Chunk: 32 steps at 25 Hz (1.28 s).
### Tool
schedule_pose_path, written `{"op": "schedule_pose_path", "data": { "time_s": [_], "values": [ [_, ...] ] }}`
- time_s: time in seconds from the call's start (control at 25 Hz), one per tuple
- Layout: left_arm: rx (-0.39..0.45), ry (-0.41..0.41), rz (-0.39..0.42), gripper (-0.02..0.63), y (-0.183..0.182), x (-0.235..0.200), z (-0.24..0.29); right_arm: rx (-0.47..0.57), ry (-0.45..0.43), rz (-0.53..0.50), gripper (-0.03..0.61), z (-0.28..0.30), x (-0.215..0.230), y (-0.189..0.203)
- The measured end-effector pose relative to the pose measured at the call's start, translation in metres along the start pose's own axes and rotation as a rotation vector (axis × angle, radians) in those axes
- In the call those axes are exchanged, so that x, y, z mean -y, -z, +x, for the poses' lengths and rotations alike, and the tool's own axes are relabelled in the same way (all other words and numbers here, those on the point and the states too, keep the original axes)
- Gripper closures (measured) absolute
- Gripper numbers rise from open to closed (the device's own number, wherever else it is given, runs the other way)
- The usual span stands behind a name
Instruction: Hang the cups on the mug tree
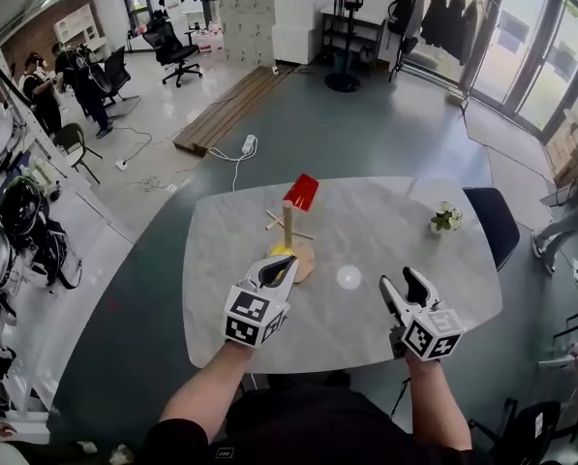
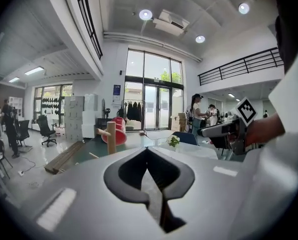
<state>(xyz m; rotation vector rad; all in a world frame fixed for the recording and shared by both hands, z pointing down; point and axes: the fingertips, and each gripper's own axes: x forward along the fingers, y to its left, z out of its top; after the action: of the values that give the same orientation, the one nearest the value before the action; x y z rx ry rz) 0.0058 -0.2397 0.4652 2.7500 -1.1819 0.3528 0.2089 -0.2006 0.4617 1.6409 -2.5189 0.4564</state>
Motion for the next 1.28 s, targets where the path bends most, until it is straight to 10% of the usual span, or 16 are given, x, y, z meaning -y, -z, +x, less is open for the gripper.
{"op": "schedule_pose_path", "data": {
  "time_s": [1.28],
  "values": [
    [-0.144,0.28,-0.03,0.603,0.055,0.199,0.174,-0.088,0.196,0.005,0.227,-0.053,0.167,0.145]
  ]
}}
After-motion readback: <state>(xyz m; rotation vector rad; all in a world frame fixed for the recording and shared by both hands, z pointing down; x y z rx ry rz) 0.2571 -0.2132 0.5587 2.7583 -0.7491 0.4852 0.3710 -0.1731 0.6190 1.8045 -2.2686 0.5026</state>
